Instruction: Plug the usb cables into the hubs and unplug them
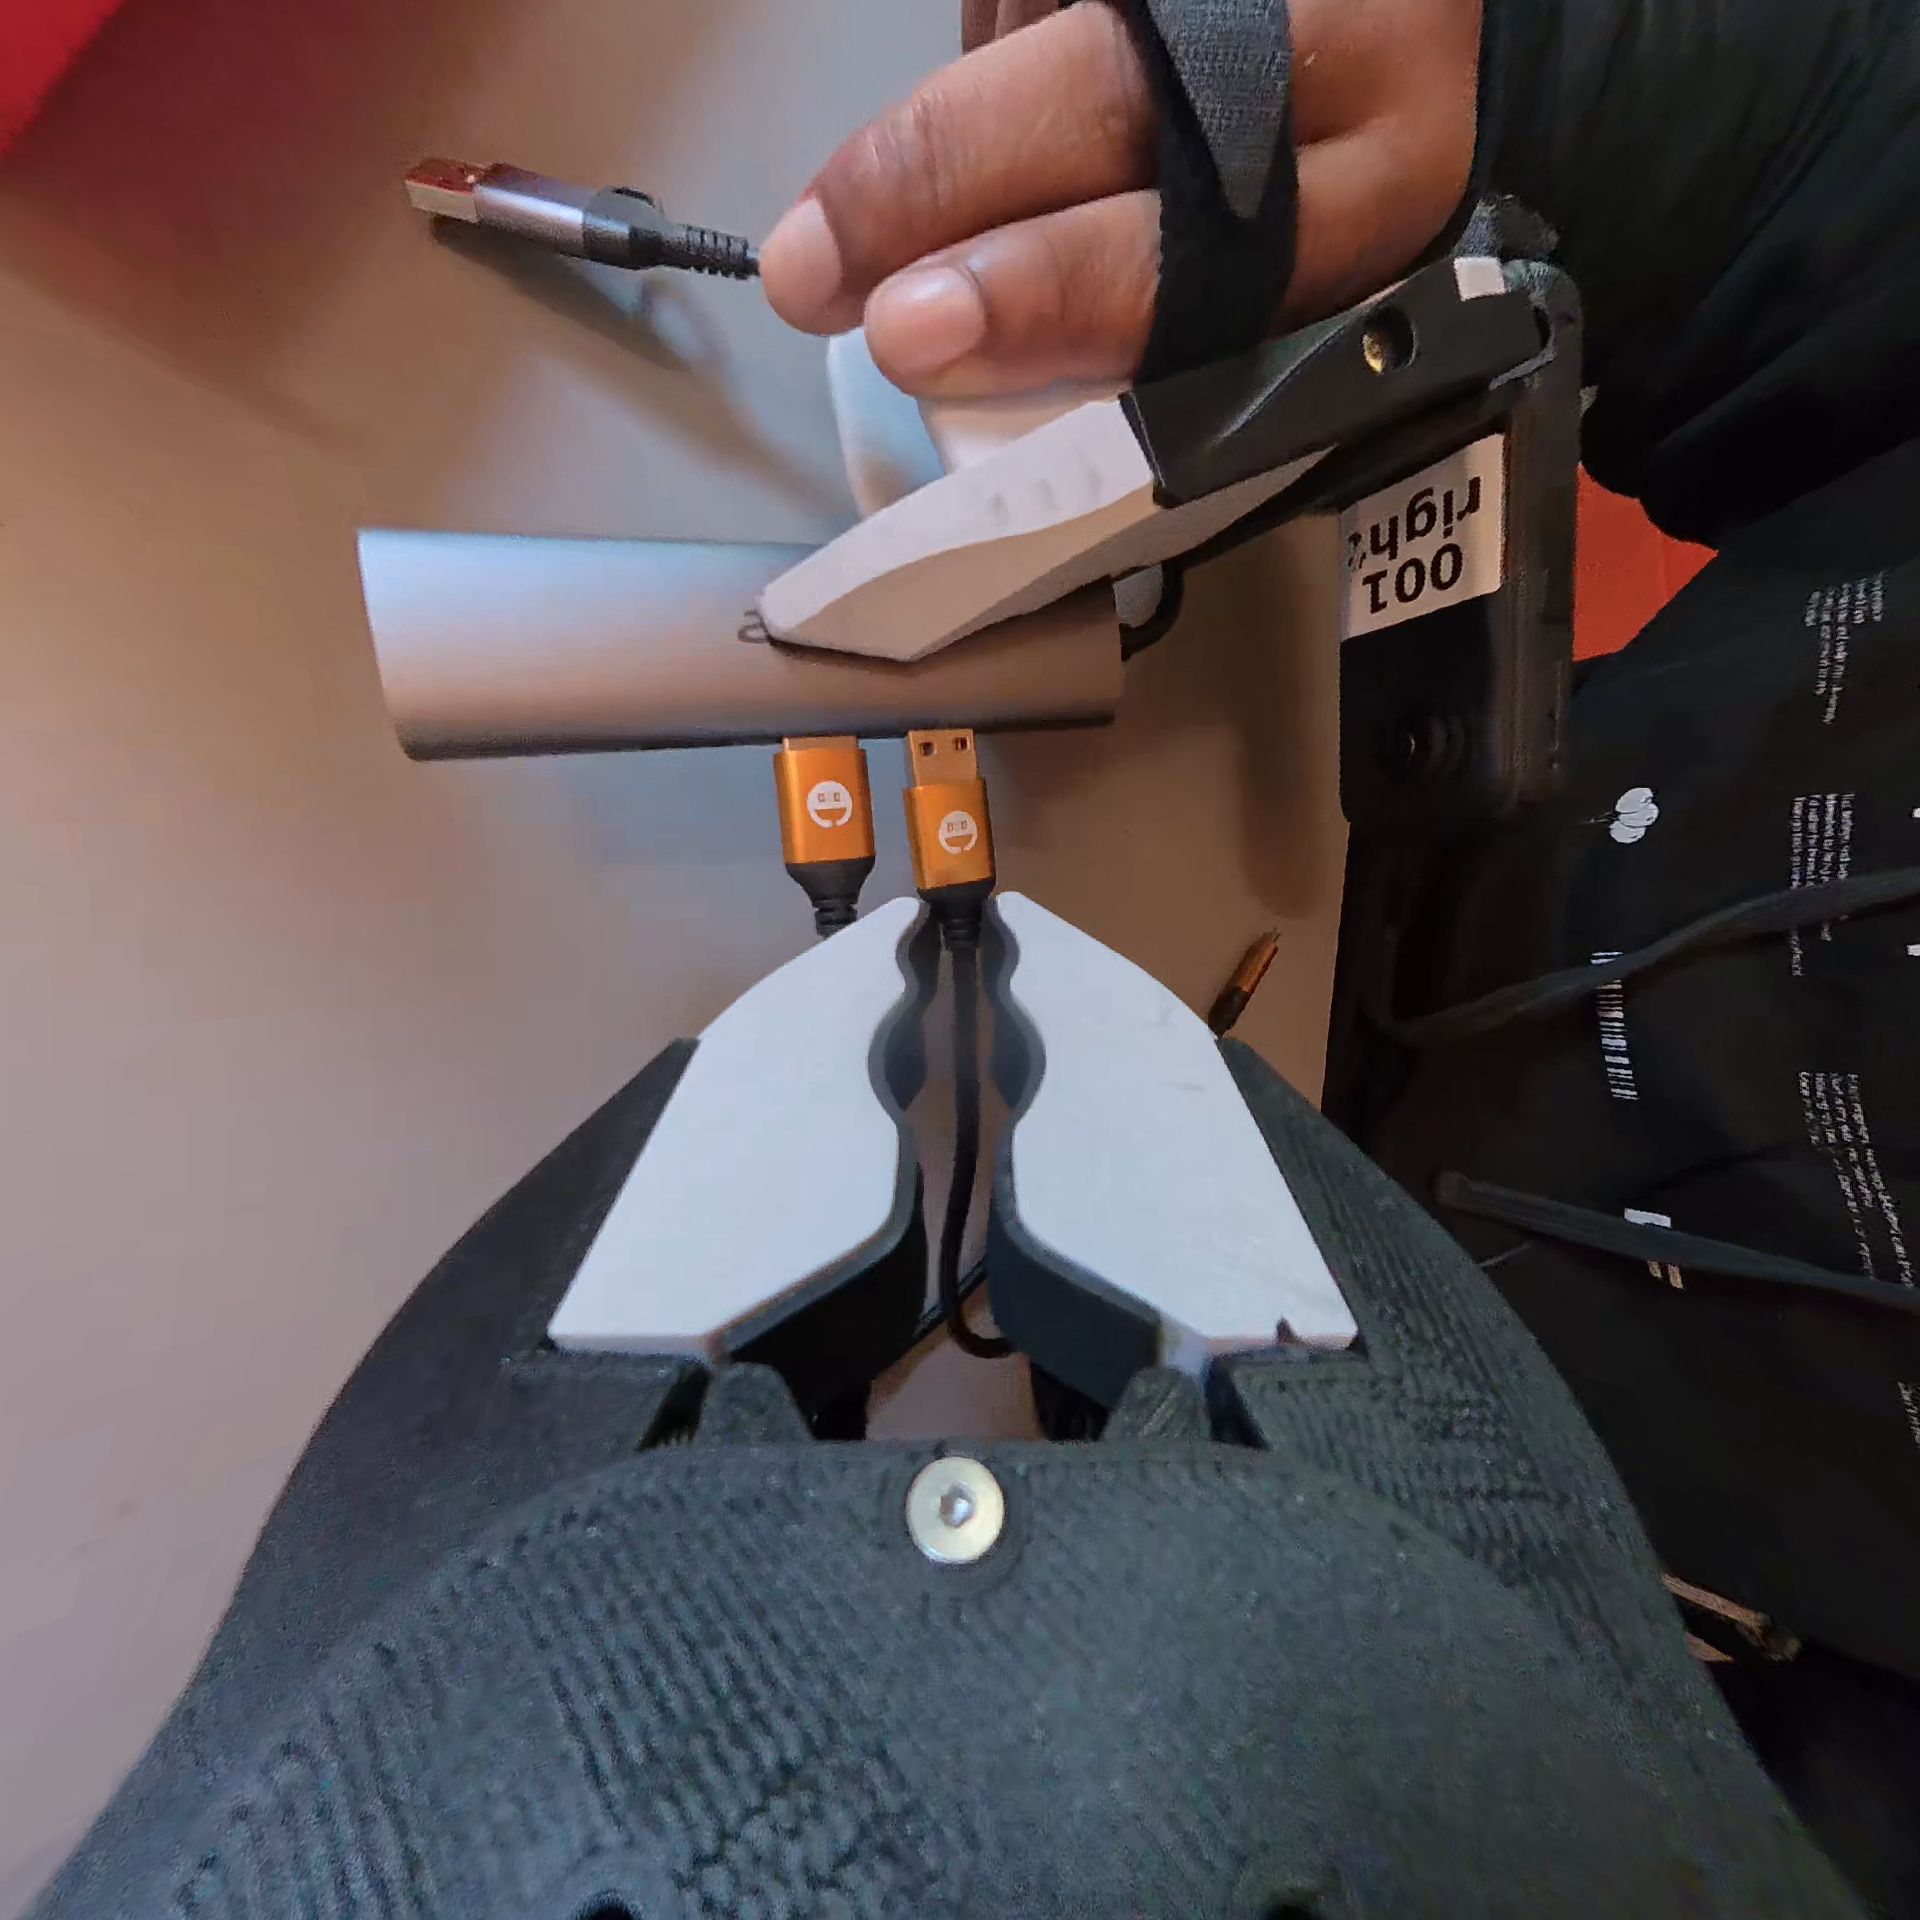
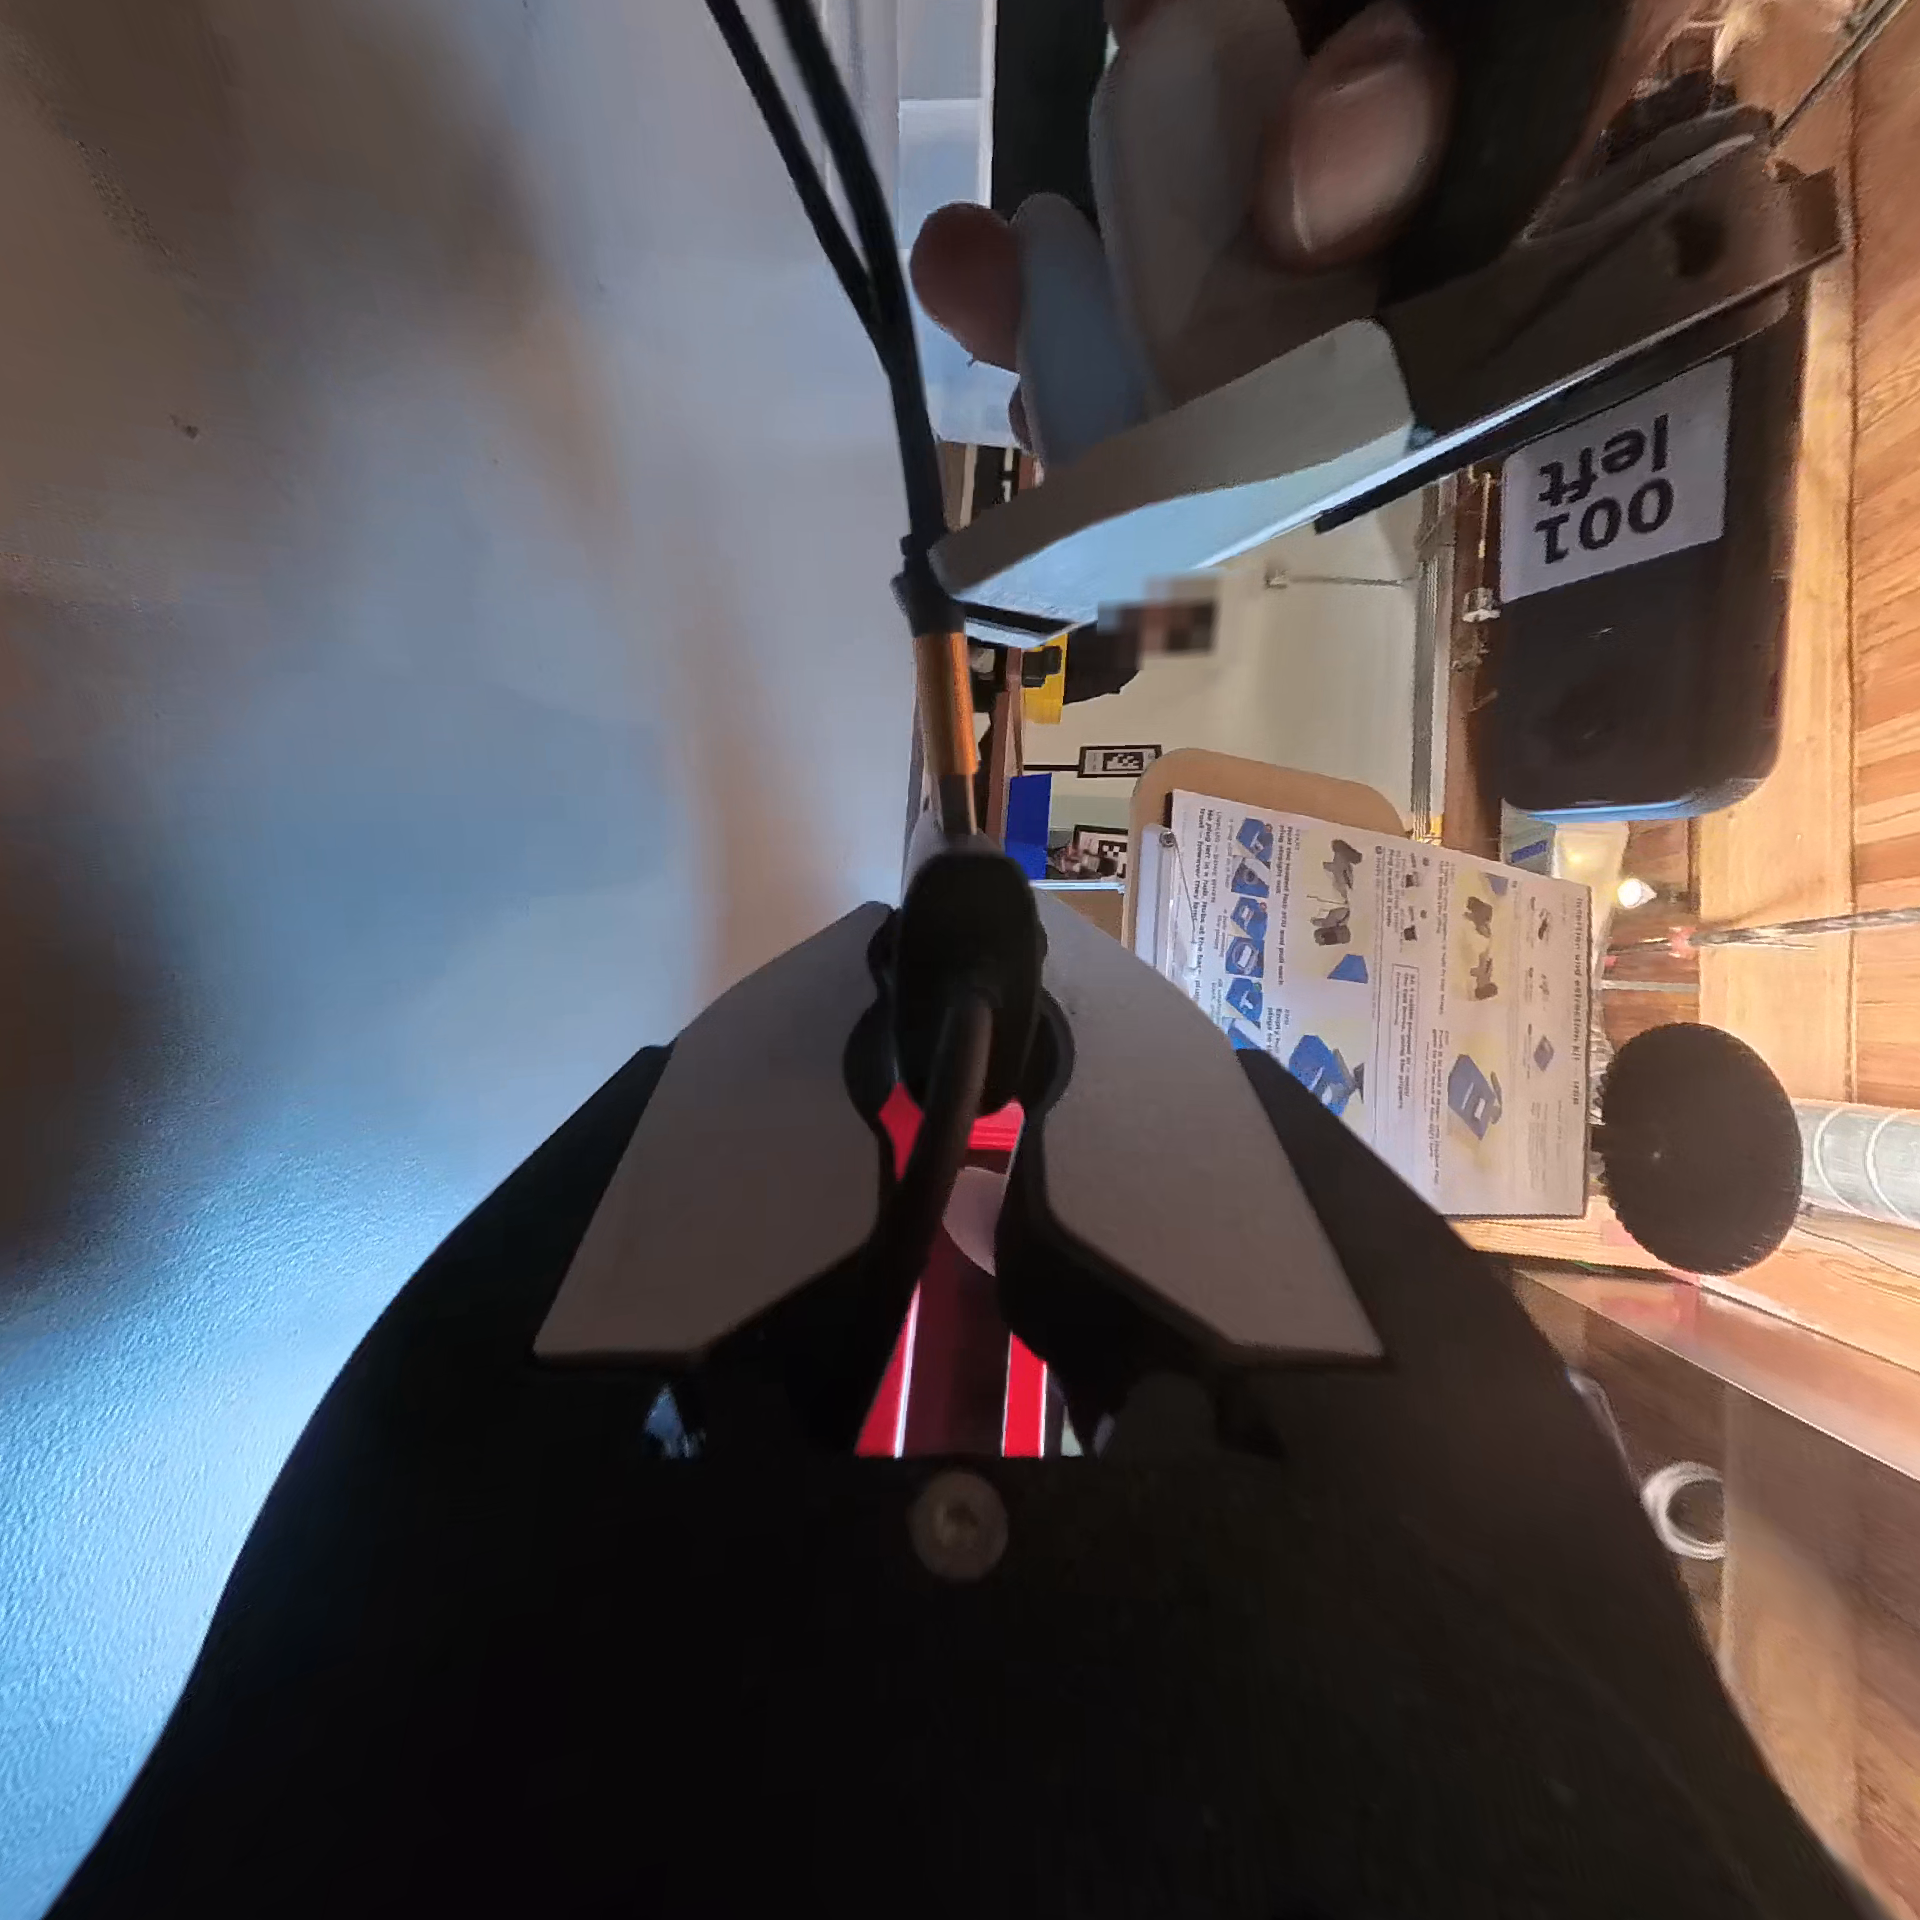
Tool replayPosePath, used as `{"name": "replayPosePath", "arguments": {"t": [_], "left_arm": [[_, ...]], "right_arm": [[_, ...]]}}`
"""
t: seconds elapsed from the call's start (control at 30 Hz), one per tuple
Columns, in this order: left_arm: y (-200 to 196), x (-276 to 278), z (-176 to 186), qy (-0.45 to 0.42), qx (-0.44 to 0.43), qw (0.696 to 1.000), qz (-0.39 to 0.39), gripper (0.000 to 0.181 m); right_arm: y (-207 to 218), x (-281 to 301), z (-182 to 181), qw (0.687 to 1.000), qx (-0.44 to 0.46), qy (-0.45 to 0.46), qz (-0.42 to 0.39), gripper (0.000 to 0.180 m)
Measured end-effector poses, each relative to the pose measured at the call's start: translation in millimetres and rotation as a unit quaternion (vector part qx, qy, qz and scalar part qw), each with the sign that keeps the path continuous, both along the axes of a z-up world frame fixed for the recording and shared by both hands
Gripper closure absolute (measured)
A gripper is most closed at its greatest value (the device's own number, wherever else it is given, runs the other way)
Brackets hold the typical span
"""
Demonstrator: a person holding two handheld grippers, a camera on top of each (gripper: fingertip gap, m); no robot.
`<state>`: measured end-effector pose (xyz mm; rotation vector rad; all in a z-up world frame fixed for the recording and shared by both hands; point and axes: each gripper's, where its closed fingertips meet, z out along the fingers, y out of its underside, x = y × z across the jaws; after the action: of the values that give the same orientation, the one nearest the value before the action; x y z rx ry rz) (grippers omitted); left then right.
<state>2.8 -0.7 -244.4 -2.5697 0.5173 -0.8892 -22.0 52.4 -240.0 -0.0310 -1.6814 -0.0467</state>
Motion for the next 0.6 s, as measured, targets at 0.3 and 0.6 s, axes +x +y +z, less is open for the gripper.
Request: {"name": "replayPosePath", "arguments": {"t": [0.3,0.6], "left_arm": [[8.0,5.3,2.5,-0.019,0.035,0.999,0.03,0.174],[18.6,-3.4,1.6,0.013,0.091,0.989,0.112,0.174]], "right_arm": [[6.1,-2.4,-9.6,0.999,-0.011,-0.024,-0.036,0.163],[16.5,-3.7,-15.6,0.993,-0.062,-0.049,-0.089,0.162]]}}
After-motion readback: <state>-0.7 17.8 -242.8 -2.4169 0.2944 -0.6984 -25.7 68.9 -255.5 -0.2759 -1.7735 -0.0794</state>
